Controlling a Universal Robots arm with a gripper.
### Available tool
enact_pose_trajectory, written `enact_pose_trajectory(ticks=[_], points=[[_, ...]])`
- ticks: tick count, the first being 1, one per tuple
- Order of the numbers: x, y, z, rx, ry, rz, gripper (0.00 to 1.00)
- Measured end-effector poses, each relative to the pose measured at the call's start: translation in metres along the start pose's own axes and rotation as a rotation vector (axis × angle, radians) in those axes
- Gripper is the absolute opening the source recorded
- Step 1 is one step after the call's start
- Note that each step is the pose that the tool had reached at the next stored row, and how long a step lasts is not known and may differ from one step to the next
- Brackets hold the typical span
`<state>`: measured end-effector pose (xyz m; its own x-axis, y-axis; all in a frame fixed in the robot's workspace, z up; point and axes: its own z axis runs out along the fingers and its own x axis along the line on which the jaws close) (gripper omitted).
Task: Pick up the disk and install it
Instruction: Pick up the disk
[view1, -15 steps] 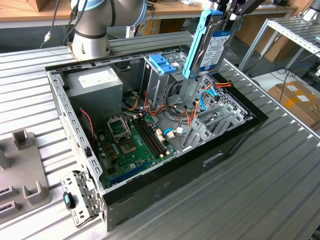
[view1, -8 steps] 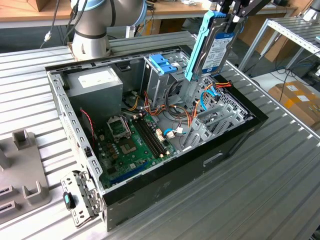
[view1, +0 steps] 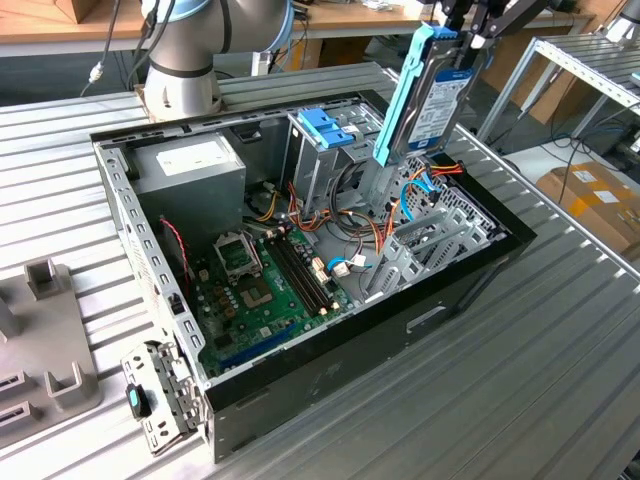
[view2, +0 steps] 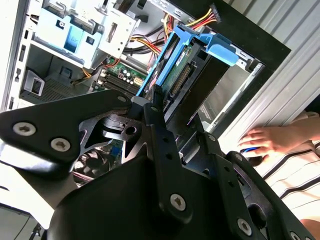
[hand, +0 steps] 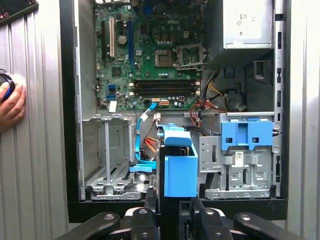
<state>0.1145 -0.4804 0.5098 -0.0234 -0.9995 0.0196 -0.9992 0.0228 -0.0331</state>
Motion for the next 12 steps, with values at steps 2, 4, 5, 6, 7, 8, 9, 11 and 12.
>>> enact_pose_trajectory(ticks=[2,4,5,6,7,8,9,11,12], points=[[0.0014,0.0,0.0,0.0,0.0001,0.0,0.35],[0.004,-0.0001,0.0,0.0,0.0001,0.0,0.35],[0.0049,-0.0001,0.0001,0.0,0.0001,0.0,0.35],[0.0056,-0.0001,0.0001,0.0,0.0,0.0,0.35],[0.0062,-0.0001,0.0001,0.0,0.0001,0.0,0.35],[0.0069,-0.0001,0.0001,0.0,0.0002,0.0,0.35],[0.0074,-0.0002,0.0001,0.0,0.0,0.0,0.35],[0.0086,-0.0002,0.0001,0.0,0.0001,0.0,0.35],[0.0095,-0.0002,0.0001,0.0,0.0002,0.0,0.35]])
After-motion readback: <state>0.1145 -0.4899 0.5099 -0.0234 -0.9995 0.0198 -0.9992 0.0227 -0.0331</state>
